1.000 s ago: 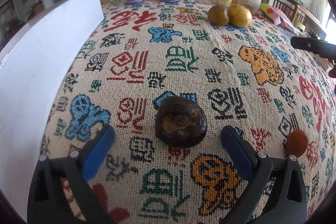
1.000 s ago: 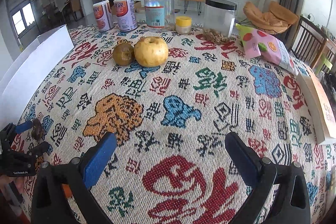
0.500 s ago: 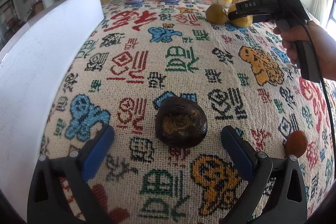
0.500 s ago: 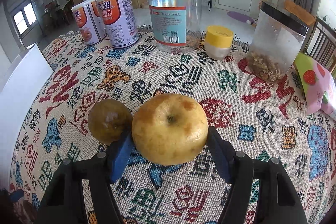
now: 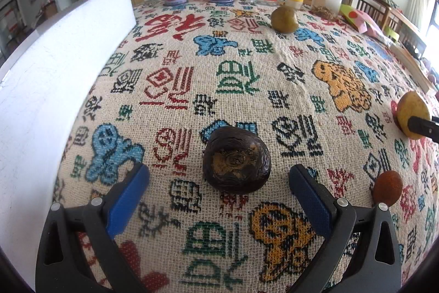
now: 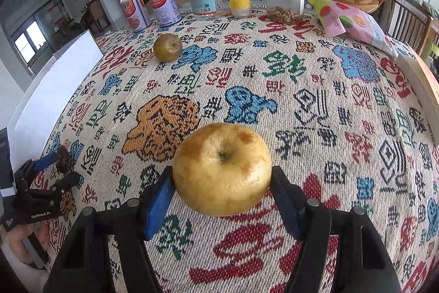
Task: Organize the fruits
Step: 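Hold the pear in the right tool while the left tool waits above the brown fruit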
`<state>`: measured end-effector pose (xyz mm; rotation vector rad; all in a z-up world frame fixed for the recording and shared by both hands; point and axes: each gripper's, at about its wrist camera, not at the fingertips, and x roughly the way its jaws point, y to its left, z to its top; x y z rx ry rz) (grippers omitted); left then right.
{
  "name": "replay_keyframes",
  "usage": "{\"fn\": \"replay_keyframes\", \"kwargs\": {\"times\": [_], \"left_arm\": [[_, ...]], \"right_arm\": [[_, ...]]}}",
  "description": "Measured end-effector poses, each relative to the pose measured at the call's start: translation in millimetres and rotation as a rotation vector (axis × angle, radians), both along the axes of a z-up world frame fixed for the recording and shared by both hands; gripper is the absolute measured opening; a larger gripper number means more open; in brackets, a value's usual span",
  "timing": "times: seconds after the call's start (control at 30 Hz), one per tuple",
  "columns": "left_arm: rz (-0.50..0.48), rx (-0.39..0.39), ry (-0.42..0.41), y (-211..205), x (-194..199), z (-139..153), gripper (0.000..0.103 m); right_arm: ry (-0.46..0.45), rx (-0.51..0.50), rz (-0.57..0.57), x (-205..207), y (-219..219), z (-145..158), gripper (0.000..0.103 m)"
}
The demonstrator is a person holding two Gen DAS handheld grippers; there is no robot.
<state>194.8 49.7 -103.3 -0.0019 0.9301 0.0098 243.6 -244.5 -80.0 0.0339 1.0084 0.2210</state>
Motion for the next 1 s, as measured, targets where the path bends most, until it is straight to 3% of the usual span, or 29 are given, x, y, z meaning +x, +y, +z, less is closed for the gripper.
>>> {"fn": "replay_keyframes", "kwargs": {"times": [0.13,0.23,0.3,0.37,1.0], "left_arm": [[0.000,0.000,0.000,-0.1,0.0,-0.1,0.102],[0.000,0.000,0.000,-0.1,0.0,0.0,0.102],[0.000,0.000,0.000,-0.1,0.0,0.0,0.102],[0.000,0.000,0.000,-0.1,-0.1,0.0,0.102],[-0.001,0.000,0.001,-0.1,0.0,0.1,0.102]], "right_arm": [[-0.099,-0.064,-0.048,-47.8,5.7,-5.4,0.069],[-0.130,-0.087,-0.085,-48.8,10.6,-10.6,0.072],[-0.078,-0.099,-0.100,-40.2,12.7,-19.2,0.091],[-0.060,-0.137,-0.090,-33.2,19.0,-25.0,0.103],[-0.061,-0.151,-0.082,-21.1,24.2,-27.3,0.103]]}}
